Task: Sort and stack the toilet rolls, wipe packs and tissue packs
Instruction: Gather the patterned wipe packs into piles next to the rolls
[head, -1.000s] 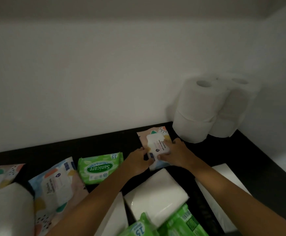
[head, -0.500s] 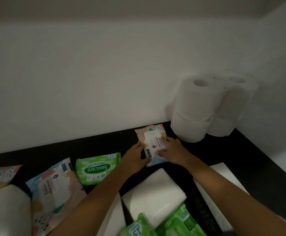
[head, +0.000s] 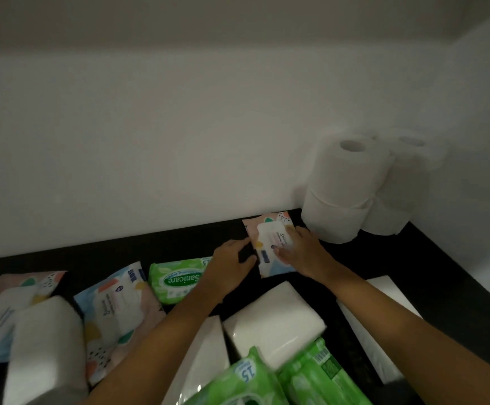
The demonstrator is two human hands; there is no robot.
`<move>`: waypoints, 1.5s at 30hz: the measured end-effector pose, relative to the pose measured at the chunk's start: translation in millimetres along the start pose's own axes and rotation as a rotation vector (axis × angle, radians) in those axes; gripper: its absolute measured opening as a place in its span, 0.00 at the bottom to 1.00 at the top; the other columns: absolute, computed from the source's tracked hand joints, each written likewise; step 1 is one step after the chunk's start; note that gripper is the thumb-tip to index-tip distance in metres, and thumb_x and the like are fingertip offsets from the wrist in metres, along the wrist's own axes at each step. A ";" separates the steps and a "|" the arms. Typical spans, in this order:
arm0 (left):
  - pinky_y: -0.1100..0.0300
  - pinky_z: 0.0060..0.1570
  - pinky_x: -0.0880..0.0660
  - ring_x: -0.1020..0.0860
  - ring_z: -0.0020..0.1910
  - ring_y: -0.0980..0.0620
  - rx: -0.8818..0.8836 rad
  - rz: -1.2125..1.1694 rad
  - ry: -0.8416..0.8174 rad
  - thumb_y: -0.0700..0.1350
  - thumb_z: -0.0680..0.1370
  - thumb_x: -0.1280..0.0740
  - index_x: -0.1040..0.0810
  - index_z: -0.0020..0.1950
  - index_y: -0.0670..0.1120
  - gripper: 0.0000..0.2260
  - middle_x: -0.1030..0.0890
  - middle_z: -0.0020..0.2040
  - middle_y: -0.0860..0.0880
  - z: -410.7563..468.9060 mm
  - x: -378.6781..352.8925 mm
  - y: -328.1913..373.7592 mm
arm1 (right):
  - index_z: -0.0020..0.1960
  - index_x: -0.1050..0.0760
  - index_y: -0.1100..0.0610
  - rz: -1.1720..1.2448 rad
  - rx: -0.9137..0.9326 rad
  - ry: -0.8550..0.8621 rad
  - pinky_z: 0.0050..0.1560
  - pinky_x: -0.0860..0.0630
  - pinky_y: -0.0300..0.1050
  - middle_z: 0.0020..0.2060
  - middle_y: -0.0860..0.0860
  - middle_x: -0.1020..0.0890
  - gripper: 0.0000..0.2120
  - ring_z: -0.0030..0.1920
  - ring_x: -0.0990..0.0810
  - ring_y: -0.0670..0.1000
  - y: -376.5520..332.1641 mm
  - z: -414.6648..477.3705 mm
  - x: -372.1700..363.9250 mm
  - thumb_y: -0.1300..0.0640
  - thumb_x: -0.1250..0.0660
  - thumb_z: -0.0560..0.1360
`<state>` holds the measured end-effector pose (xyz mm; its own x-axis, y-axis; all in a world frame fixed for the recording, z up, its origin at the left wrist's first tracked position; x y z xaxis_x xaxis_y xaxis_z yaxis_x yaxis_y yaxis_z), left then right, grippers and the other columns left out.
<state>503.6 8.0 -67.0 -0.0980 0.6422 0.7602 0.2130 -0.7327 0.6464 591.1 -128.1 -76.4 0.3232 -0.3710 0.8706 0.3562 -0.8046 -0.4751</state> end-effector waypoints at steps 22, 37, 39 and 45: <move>0.65 0.52 0.36 0.27 0.63 0.53 0.319 -0.042 0.197 0.46 0.79 0.38 0.34 0.72 0.47 0.21 0.29 0.70 0.47 -110.0 143.0 -95.7 | 0.68 0.33 0.60 0.136 0.162 -0.306 0.62 0.32 0.45 0.67 0.56 0.28 0.21 0.66 0.29 0.55 -191.5 -58.4 -66.1 0.54 0.39 0.78; 0.65 0.47 0.33 0.29 0.66 0.47 0.357 -0.051 0.091 0.47 0.79 0.38 0.36 0.72 0.47 0.22 0.31 0.70 0.45 -108.8 132.7 -107.6 | 0.33 0.38 0.56 0.280 -0.169 -0.337 0.28 0.36 0.37 0.31 0.50 0.32 0.16 0.30 0.32 0.47 -197.5 -58.7 -114.1 0.56 0.34 0.75; 0.60 0.57 0.32 0.30 0.67 0.47 0.357 -0.073 0.098 0.47 0.79 0.38 0.35 0.72 0.47 0.22 0.30 0.70 0.45 -110.1 135.1 -105.5 | 0.34 0.35 0.59 0.431 -0.252 -0.366 0.27 0.32 0.38 0.31 0.53 0.30 0.14 0.29 0.31 0.48 -197.2 -55.2 -113.1 0.59 0.34 0.75; 0.57 0.64 0.35 0.31 0.68 0.47 0.371 -0.150 0.151 0.47 0.79 0.39 0.34 0.71 0.47 0.20 0.28 0.69 0.45 -118.0 140.3 -104.6 | 0.67 0.36 0.63 0.879 -0.360 -0.470 0.42 0.22 0.45 0.54 0.60 0.23 0.23 0.43 0.21 0.52 -208.7 -58.3 -89.9 0.65 0.33 0.74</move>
<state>352.9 148.2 -20.3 -0.2894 0.6752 0.6785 0.5180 -0.4856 0.7042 436.6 46.1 -48.1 0.6752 -0.7348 0.0652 -0.4239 -0.4588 -0.7809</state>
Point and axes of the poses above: each hand's wrist, its own z-axis towards the middle knuckle, its own x-axis out of the back of the hand, y = z × x, the point moved 3 cm from there along z, towards the middle knuckle
